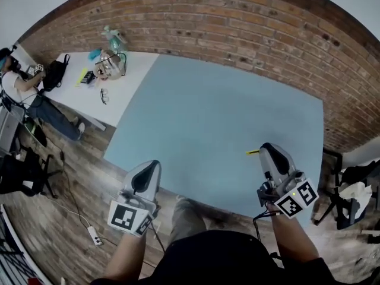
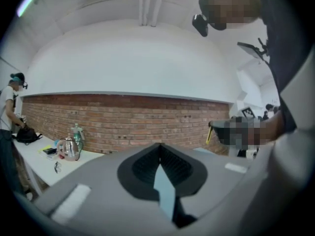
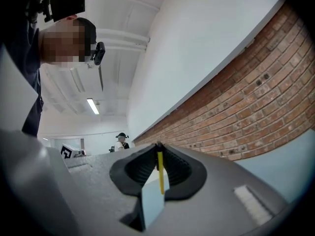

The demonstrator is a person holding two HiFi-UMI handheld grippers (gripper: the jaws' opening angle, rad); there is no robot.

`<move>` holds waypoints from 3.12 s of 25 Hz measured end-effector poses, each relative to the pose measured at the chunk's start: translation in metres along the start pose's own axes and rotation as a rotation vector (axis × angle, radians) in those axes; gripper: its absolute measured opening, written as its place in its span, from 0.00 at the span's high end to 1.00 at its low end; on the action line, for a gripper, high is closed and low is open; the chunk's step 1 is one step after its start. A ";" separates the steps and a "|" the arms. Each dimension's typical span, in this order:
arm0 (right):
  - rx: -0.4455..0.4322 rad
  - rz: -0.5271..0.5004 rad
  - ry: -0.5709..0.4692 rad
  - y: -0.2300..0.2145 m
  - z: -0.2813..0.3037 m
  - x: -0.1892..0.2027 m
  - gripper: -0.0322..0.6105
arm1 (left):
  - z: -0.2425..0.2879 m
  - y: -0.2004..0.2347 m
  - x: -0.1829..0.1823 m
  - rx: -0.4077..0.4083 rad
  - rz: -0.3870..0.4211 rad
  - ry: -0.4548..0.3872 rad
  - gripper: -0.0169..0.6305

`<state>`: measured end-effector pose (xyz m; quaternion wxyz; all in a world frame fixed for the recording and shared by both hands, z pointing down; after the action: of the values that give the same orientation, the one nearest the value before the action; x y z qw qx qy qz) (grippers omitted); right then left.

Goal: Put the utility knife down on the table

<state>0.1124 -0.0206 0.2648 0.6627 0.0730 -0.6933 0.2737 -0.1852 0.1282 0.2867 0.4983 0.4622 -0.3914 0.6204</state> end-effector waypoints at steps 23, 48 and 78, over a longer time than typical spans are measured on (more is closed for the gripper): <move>0.434 0.041 -0.070 0.022 0.066 -0.014 0.88 | 0.175 0.090 -0.041 0.570 0.087 0.016 0.97; 0.320 -0.042 -0.146 -0.019 0.067 -0.072 0.88 | 0.170 0.082 -0.084 0.474 0.089 -0.032 0.97; 0.328 0.115 -0.005 -0.062 0.075 0.008 0.88 | 0.182 0.084 -0.029 0.406 0.036 0.096 0.97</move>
<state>0.0742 -0.1063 0.2921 0.6232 0.1410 -0.6442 0.4205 -0.2322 -0.0678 0.3051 0.4018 0.5159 -0.2424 0.7166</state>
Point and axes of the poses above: the fingertips, and each gripper's own axes: z forward along the fingers, y to its left, x out of its underside, the point moved 5 cm from there along -z, backward along the fingers, and after that the axes turned 11 degrees about y, right-handed, at the moved point
